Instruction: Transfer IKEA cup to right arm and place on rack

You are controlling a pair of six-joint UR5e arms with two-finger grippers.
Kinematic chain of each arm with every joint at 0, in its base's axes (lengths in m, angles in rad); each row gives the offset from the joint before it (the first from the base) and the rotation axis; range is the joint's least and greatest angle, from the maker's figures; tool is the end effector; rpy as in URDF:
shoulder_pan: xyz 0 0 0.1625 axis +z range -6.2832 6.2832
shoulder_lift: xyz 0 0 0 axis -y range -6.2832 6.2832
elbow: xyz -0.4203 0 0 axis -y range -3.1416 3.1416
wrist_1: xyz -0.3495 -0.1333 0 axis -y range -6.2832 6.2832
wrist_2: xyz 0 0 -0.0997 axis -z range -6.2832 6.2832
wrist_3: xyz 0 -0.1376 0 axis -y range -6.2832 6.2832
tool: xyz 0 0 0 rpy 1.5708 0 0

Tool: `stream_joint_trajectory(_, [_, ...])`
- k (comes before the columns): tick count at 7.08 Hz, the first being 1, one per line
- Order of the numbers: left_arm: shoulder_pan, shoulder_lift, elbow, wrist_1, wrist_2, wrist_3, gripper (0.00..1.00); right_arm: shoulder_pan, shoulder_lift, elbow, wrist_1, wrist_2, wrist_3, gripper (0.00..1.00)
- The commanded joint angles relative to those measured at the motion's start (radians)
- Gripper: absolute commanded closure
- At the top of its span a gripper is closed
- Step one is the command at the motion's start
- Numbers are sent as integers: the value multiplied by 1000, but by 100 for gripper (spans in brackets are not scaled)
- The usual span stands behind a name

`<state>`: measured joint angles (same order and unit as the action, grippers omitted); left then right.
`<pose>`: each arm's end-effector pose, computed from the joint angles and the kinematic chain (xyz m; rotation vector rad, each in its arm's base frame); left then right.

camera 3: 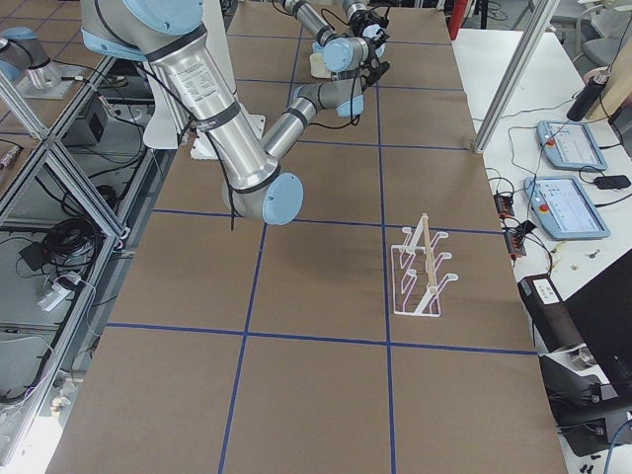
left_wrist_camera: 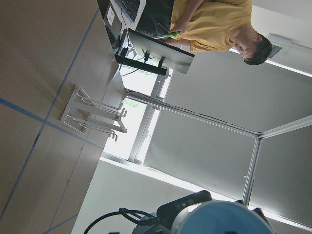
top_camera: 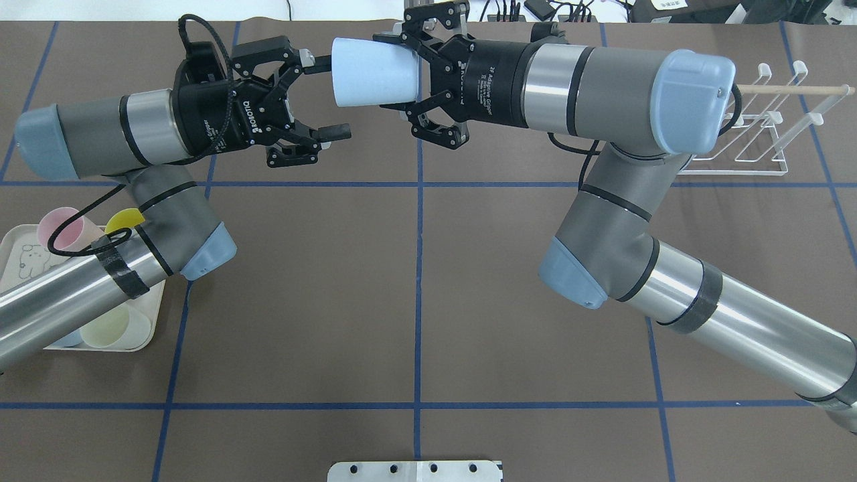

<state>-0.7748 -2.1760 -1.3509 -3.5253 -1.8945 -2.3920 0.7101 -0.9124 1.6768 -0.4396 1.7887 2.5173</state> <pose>0.3571 -0.4749 0.2144 -0.2149 2.3214 -0.4406 -0.3912 -0.4729 0.1157 -0.3899 -1.9573 0.9061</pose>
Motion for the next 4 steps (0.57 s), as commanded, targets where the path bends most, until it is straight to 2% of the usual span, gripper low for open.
stream_joint_trajectory(1, [-8, 5, -1, 0, 2, 17, 1, 50, -75, 26, 1, 50, -70, 100])
stream_joint_trajectory(2, [-15, 8, 2, 0, 2, 19, 1, 99, -135, 44, 1, 123, -130, 100])
stream_joint_trajectory(4, [-23, 8, 4, 2, 2, 19, 1, 196, -241, 60, -14, 190, -301, 100])
